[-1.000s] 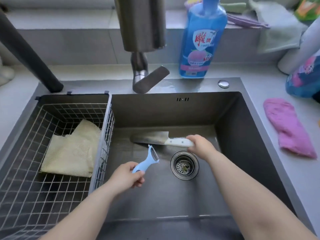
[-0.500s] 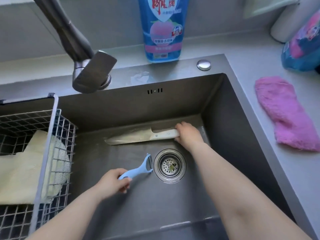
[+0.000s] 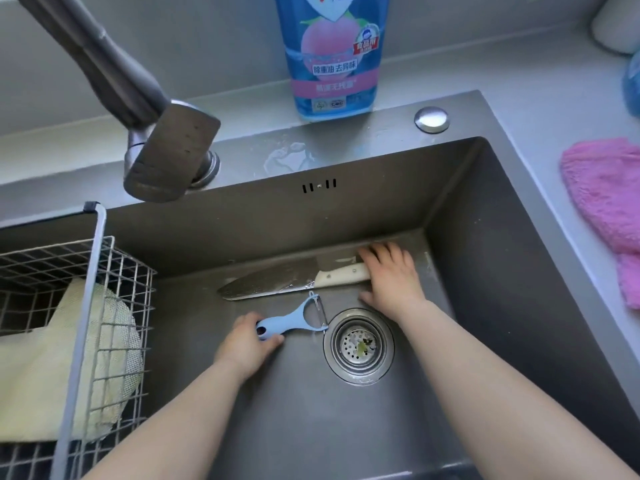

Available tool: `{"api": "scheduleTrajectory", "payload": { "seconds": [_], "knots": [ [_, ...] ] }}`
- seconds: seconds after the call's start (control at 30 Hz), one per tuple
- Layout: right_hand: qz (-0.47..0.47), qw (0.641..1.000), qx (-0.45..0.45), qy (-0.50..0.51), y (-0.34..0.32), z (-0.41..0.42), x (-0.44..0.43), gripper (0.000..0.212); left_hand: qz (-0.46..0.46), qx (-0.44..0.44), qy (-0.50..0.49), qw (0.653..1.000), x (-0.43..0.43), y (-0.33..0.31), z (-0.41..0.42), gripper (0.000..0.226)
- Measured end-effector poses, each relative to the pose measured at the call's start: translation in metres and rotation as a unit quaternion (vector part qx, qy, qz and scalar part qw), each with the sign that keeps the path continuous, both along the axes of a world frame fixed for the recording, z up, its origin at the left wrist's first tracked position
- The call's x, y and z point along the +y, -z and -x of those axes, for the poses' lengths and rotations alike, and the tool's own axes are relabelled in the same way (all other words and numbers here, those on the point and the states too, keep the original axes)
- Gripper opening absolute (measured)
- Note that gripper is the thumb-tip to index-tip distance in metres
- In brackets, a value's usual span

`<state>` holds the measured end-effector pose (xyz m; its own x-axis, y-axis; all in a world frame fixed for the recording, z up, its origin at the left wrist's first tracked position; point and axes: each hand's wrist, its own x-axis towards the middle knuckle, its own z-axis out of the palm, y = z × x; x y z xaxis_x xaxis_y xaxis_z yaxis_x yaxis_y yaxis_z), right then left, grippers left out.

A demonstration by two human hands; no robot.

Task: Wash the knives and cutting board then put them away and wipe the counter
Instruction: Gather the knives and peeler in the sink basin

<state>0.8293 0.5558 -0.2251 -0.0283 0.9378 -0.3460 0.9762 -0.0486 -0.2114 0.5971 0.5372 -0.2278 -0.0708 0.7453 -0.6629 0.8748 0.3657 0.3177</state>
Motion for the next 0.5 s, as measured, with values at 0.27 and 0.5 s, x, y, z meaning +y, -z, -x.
{"api": "scheduleTrajectory", "payload": {
  "seconds": [0.27,0.5],
  "knots": [
    [-0.007,0.997,0.045,0.06,-0.021,-0.004,-0.03,0.068,-0.045,0.049,0.023,0.998,-0.005,-0.024,-0.007,0.048],
    [-0.011,0.986,0.126,0.11,-0.076,0.014,-0.055,0.055,-0.168,-0.144,-0.016,0.975,-0.039,-0.112,0.021,0.021]
  ]
}}
